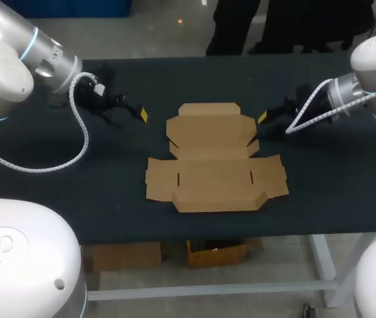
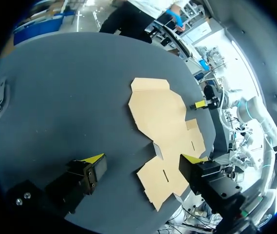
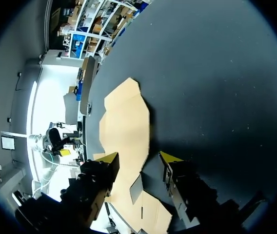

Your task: Assemble the packaging by folding the flat box into shape, placing the metal phone stand inside, and closing the box properly

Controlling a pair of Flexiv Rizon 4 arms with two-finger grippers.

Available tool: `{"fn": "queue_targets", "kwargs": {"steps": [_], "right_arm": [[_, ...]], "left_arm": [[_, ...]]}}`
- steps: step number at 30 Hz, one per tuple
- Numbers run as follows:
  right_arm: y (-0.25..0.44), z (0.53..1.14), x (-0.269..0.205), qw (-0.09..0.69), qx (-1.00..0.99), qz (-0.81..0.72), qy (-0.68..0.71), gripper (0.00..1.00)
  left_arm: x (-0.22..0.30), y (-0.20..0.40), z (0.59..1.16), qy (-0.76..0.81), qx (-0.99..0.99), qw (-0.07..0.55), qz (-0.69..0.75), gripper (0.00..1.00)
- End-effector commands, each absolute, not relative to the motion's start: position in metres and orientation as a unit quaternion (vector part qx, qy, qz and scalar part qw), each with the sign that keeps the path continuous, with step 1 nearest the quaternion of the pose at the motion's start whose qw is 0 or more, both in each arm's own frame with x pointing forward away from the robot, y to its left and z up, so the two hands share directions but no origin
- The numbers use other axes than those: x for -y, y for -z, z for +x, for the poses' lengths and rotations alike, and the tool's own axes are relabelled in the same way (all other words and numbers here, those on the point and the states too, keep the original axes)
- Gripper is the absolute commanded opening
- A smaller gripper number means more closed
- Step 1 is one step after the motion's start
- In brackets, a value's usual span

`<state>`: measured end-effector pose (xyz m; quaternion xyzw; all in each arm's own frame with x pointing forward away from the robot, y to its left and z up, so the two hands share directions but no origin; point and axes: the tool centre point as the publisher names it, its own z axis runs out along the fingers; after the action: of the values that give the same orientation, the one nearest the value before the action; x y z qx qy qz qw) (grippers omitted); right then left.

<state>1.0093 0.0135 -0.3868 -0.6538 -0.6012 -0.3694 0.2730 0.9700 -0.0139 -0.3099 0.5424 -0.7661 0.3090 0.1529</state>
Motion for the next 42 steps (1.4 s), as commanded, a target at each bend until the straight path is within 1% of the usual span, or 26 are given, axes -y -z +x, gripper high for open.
{"fn": "queue_targets", "kwargs": {"steps": [1,2,12,29,42], "right_arm": [[0.394,1.016,-0.015,0.279,0.606,-0.644,0.375,0.51],[0.395,1.017,-0.015,0.281,0.606,-0.641,0.377,0.5],[0.401,1.027,-0.016,0.281,0.614,-0.632,0.381,0.46],[0.408,1.046,-0.029,0.307,0.617,-0.612,0.389,0.45],[0.41,1.043,-0.042,0.322,0.615,-0.604,0.392,0.47]], "left_arm": [[0.013,0.311,0.971,-0.307,0.767,0.154,0.543,1.0],[0.013,0.311,0.971,-0.306,0.767,0.154,0.543,1.0],[0.012,0.312,0.972,-0.305,0.767,0.154,0.543,1.0],[0.009,0.311,0.971,-0.305,0.764,0.15,0.548,1.0],[0.007,0.312,0.972,-0.307,0.764,0.152,0.547,1.0]]}}
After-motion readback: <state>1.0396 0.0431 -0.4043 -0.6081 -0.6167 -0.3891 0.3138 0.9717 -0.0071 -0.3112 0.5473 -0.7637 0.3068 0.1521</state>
